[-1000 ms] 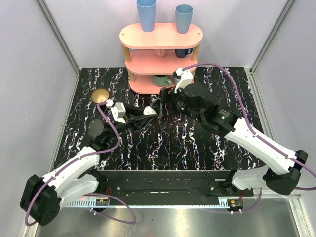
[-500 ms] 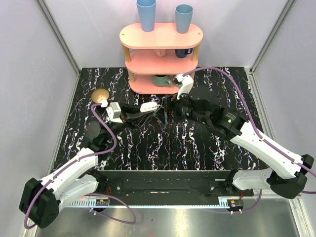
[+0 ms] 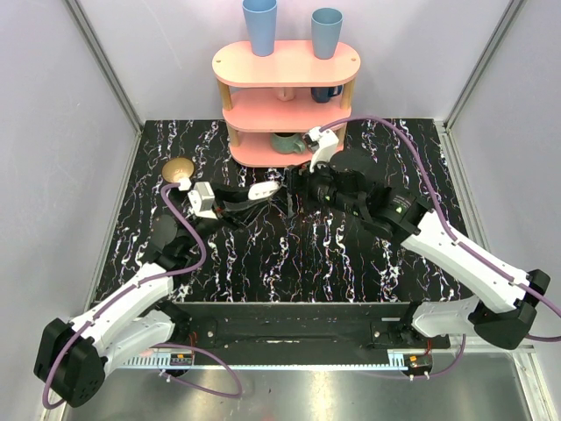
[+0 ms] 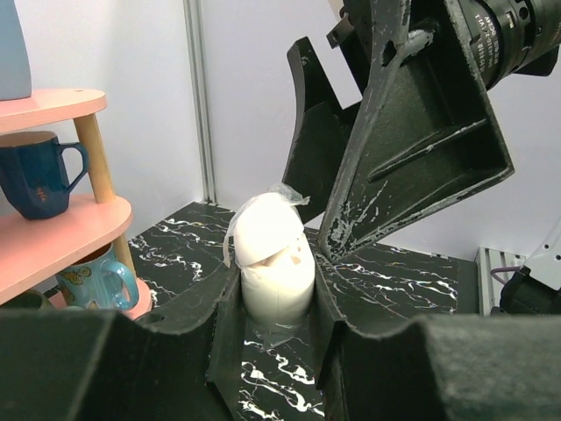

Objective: Insert the wireless bluetooth earbuds into the charging case
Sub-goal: Open the charging case with the earbuds, then adjust the right earbud in the right side groove of the charging case.

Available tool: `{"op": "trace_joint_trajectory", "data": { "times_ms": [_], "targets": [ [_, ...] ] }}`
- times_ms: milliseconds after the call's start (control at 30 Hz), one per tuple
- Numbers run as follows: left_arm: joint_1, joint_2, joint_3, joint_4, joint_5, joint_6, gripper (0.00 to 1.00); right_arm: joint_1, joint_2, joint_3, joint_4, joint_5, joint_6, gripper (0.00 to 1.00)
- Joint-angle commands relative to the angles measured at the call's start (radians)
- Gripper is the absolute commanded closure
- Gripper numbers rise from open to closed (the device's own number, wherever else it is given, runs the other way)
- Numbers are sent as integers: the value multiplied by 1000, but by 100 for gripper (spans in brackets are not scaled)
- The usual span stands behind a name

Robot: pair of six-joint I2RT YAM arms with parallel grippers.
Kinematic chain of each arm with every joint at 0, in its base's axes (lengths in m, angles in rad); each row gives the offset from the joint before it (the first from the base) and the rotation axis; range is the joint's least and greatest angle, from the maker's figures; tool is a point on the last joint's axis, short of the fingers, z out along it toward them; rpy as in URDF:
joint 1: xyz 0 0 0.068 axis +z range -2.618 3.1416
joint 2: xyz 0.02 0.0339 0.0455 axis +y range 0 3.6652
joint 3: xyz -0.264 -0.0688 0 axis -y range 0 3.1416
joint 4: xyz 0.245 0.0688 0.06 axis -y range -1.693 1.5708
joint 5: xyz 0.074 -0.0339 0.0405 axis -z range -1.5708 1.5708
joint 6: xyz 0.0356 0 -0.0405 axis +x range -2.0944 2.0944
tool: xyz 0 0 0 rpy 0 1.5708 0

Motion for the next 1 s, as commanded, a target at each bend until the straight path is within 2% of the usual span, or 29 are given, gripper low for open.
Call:
{"op": "trace_joint_trajectory", "data": {
  "times_ms": [0, 600, 767, 967],
  "targets": [
    [-16, -26, 31, 49, 53, 15, 100, -37, 10, 45, 53, 3, -9, 16],
    [-38, -23, 17, 2, 35, 56, 100, -100, -23, 47, 77, -57, 14, 16],
    [-39, -17, 24, 5, 31, 56, 100, -107, -30, 45, 83, -81, 11, 20],
    [-39, -24, 30, 21, 62, 62, 100, -151, -18, 36, 75, -66, 70, 19]
  ]
}}
